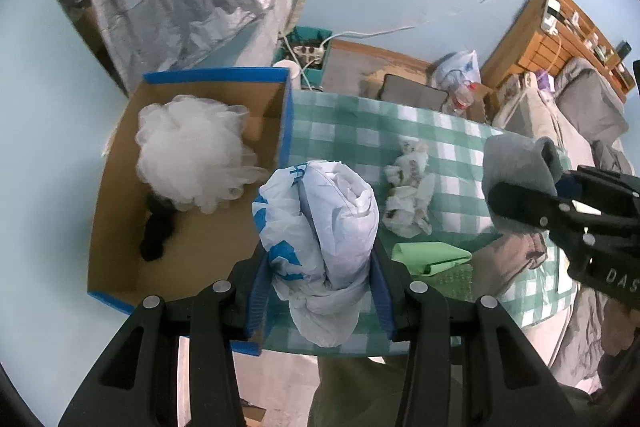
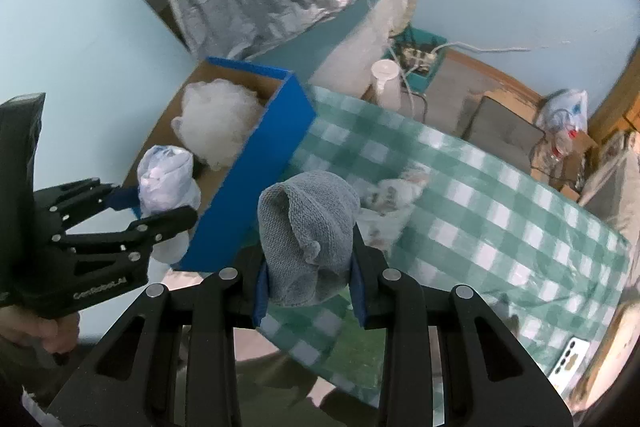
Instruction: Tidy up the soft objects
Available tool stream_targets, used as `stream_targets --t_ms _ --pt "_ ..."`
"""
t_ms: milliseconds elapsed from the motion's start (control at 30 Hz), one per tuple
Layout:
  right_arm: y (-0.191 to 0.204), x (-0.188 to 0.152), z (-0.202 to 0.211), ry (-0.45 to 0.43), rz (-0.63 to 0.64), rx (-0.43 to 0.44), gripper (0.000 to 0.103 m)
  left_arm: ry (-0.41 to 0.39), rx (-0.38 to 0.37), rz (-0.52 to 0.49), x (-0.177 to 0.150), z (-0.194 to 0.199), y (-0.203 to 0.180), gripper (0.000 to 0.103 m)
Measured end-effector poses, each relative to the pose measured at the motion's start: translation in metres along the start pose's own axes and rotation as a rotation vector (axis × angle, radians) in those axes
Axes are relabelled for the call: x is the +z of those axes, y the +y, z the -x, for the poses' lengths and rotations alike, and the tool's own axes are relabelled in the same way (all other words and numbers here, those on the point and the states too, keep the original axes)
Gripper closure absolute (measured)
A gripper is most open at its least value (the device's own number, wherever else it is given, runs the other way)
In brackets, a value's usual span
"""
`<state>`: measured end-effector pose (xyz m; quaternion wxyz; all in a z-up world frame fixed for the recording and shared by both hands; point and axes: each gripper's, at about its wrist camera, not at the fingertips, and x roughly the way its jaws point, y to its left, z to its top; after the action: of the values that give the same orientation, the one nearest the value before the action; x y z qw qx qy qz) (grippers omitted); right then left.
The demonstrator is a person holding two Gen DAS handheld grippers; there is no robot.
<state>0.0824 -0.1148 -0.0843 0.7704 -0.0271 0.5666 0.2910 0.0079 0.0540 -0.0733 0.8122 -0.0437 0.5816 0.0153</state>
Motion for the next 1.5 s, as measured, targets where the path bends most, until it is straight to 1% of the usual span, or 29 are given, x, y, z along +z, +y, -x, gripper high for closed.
stream_targets --t_ms 400,833,1167,1500 --pt "0.053 0.016 -0.02 0.018 0.083 0.044 0.072 -0.012 0.038 0.074 -0.01 0.007 0.055 0.057" --pt "0.104 0.04 -0.059 0.051 0.135 0.068 0.072 0.013 0.058 0.124 -0.016 -0.008 0.119 0.057" --pt "0.134 0.057 -0.094 0.091 0.16 0.088 0.072 0.035 0.033 0.137 -0.014 -0.027 0.151 0.057" --pt "0.141 0.059 -0.13 0.158 0.154 0.079 0.072 0.072 0.007 0.132 -0.014 -0.051 0.17 0.057"
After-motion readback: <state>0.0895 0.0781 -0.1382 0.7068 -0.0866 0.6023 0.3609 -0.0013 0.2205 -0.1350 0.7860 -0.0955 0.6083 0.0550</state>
